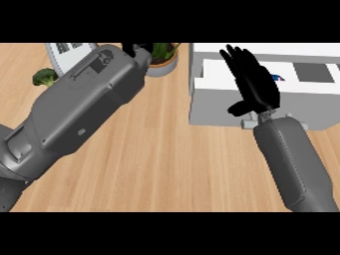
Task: Pick up the can, place it into the drawer and close the drawer
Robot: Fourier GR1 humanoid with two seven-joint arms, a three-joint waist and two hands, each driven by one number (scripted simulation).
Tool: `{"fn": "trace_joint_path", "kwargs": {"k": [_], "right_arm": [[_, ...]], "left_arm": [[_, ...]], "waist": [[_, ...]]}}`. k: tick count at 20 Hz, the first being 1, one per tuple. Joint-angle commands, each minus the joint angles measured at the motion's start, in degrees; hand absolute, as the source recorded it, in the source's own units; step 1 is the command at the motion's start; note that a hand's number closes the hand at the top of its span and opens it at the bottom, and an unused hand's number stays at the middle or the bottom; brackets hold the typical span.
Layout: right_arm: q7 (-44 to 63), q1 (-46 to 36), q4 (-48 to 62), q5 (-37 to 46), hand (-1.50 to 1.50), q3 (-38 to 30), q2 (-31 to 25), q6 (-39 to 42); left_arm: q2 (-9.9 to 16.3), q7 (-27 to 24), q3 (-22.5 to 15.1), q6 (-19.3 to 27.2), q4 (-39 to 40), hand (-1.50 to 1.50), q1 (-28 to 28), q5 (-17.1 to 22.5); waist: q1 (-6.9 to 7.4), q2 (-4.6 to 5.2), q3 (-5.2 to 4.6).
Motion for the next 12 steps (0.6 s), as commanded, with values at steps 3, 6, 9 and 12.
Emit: {"fn": "trace_joint_path", "kwargs": {"k": [3, 6, 9, 12], "right_arm": [[-0.66, -6.46, 15.61, 3.52, -1.5, -2.95, -1.02, -9.51], [-0.52, -7.24, 20.75, 4.64, -1.5, -3.41, 0.56, -14.86], [-2.29, -8.74, 25.07, 4.12, -1.5, -5.23, 0.18, -19.53], [-3.51, -13.73, 29.52, 3.6, -1.5, -7.79, -2.73, -21.32]], "left_arm": [[3.6, 2.49, 0.48, 0.19, -4.21, -1.5, 2.63, -2.13], [3.6, 2.86, -0.22, 2.01, -6.49, -1.5, 3.62, -3.35], [8.69, 4.55, 1.79, -1.34, -9.61, -1.5, 5.11, -2.23], [5.63, 4.61, 0.19, 2.09, -11.99, -1.5, 6.19, -3.83]], "waist": [[-0.39, 0.54, 0.24], [-0.02, 0.57, 0.26], [1.0, 0.76, 0.26], [0.88, 0.8, 0.28]]}}
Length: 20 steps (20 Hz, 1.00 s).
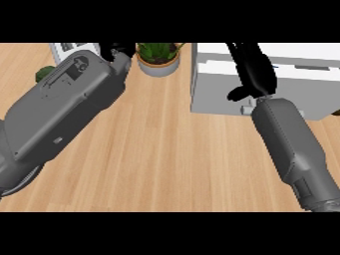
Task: Pick up the can, place it into the drawer and close the drawer
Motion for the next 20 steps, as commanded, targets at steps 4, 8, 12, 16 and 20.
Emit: {"fn": "trace_joint_path", "kwargs": {"k": [4, 8, 12, 16, 20], "right_arm": [[-0.96, -5.26, 12.89, -0.54, -1.5, -4.21, -1.12, -7.82], [0.86, -10.21, 17.2, 0.24, -1.5, -5.35, -0.71, -11.66], [2.53, -13.71, 20.62, 1.72, -1.5, -5.43, -1.06, -13.94], [0.61, -18.07, 22.6, 0.49, -1.5, -7.15, -5.87, -10.71], [3.04, -19.89, 24.4, 1.27, -1.5, -7.28, -5.85, -11.45]], "left_arm": [[4.05, 4.02, 0.36, 0.18, -5.72, -1.5, 1.7, -1.2], [4.12, 3.56, 1.17, -0.08, -6.2, -1.5, 3.32, -2.03], [4.81, 4.88, 0.21, 0.48, -8.39, -1.5, 3.34, -3.12], [4.34, 4.48, -0.07, 0.95, -10.57, -1.5, 4.55, -3.9], [6.65, 6.33, 1.82, -0.33, -11.52, -1.5, 4.26, -3.08]], "waist": [[0.55, 1.11, 0.96], [0.53, 1.49, 0.95], [1.68, 1.82, 0.96], [2.23, 2.11, 0.98], [2.6, 2.37, 0.98]]}}
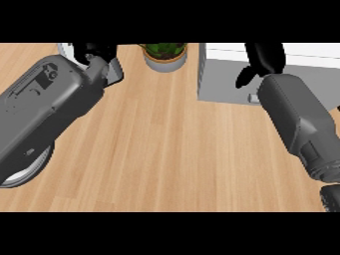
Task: Pick up the can, place it into the drawer and close the drawer
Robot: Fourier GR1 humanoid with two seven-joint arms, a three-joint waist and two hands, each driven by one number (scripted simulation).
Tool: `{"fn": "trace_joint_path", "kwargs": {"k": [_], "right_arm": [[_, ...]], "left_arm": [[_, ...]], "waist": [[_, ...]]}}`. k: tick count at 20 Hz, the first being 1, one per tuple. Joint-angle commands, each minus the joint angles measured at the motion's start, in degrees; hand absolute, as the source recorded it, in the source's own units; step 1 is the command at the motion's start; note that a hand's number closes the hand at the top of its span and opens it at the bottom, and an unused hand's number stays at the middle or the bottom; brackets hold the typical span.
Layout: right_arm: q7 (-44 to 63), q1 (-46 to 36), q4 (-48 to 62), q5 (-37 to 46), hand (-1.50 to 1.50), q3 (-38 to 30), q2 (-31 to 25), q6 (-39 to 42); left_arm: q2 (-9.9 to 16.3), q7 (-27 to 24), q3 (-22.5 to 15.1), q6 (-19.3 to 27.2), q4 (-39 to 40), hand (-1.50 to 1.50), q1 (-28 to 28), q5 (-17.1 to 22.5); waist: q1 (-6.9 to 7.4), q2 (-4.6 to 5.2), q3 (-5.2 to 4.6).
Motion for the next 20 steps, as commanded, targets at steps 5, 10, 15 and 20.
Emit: {"fn": "trace_joint_path", "kwargs": {"k": [5, 10, 15, 20], "right_arm": [[-0.75, -7.3, 2.73, -1.86, -1.5, -2.5, -1.77, 3.46], [-10.58, -6.81, 2.3, -13.99, -1.5, -12.85, 1.36, 8.21], [-15.6, -7.43, 2.28, -23.09, -1.5, -21.36, 3.2, 13.39], [-17.75, -8.36, 2.71, -25.39, -1.5, -23.85, 1.43, 15.97]], "left_arm": [[2.17, 2.07, 0.06, -0.19, -3.99, -1.5, 1.16, -0.7], [2.21, 2.8, 0.07, -0.06, -4.53, -1.5, 1.87, -0.54], [2.87, 3.65, -0.15, -0.04, -5.26, -1.5, 1.8, -0.97], [3.2, 3.7, 0.38, -0.11, -6.15, -1.5, 2.98, -1.44]], "waist": [[1.67, -0.09, -0.14], [1.43, 0.11, 0.12], [0.55, -0.34, 0.11], [0.62, -0.03, -0.09]]}}
